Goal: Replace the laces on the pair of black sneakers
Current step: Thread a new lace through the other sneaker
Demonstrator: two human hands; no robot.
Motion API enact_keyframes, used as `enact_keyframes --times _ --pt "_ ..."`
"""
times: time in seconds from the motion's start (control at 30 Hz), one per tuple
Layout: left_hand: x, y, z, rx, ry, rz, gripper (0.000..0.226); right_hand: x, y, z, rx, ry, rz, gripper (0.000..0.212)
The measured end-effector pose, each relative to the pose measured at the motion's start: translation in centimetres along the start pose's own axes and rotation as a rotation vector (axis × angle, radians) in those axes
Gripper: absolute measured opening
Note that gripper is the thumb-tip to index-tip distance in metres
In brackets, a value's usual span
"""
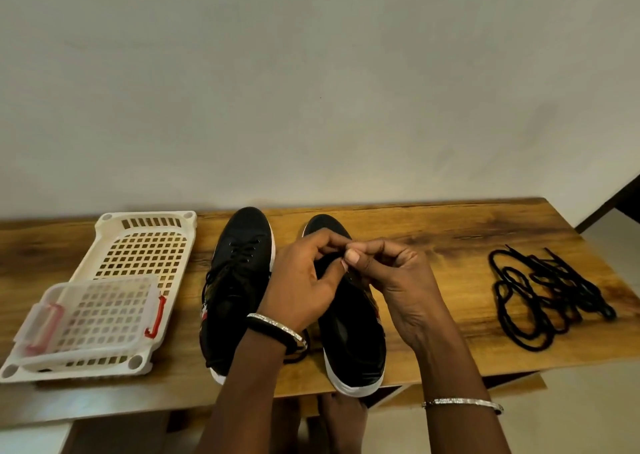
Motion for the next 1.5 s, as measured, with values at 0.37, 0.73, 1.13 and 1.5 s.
enact_keyframes --times 0.37,0.73,1.13,1.5 --pt "1.7 0.3 -1.5 -0.318 0.239 -0.078 0.006 -1.1 0.2 -1.5 -0.041 -0.441 0.055 0.019" --pt "1.3 0.3 -0.6 -0.205 0.349 -0.072 0.005 -1.6 0.5 -1.3 -0.029 -0.932 -0.023 0.024" --pt "1.3 0.0 2.4 -0.185 0.461 -0.251 0.008 -2.4 0.4 -1.7 -0.015 -0.581 0.129 0.024" --pt "0.7 0.0 4.2 -0.094 0.595 -0.333 0.007 -3.0 0.4 -1.8 -0.015 -0.490 0.196 0.032"
Point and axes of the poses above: each hand's wrist, its own y-axis towards the middle knuckle, its own z-axis out of the palm, x = y × z, the point moved 3 cm from there along y, towards the middle knuckle, and after that the axes turned 6 degrees about -y, right-handed, at the moved point
